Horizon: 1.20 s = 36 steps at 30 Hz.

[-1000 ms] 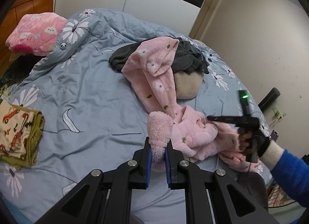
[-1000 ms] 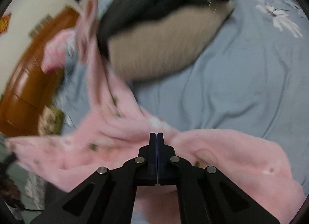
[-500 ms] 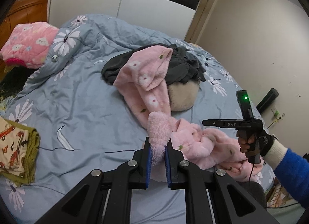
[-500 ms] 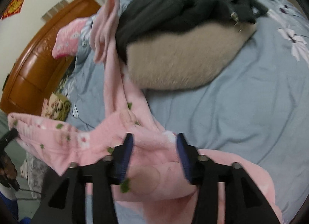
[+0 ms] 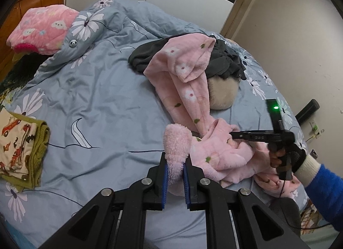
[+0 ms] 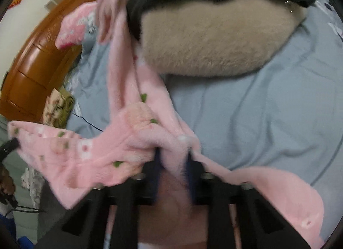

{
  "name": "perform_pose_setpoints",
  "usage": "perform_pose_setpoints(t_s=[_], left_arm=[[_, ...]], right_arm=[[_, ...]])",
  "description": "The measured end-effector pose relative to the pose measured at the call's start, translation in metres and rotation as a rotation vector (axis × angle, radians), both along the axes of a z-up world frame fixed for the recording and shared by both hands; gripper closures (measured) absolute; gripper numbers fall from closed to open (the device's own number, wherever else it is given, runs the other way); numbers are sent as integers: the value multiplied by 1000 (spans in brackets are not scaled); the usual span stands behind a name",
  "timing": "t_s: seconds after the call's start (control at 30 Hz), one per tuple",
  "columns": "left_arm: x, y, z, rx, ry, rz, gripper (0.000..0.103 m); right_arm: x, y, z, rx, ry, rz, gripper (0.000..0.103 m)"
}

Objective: Fold clothes

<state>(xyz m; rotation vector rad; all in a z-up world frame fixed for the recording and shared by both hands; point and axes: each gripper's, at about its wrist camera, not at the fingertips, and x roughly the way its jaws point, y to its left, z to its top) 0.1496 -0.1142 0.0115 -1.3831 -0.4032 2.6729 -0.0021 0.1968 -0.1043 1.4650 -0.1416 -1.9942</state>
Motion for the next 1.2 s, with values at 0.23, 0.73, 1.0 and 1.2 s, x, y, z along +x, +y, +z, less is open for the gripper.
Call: perform_pose_setpoints(t_s=[0.23,0.73,1.0,1.2], left_arm=[[-52,28,28,-50,65,-104,90],[-164,9,87,-114,243,-106,89],[-134,-78,20,13,129,84,90],[-123,-123,-4,28,29,153,87]], right_arm=[[10,61,82,-116,142,-148,95],[108,70,203,-289,327,-60,95],[153,-75,89,-441,-61,131,95],[152,-156,77,-439,-113,218,95]])
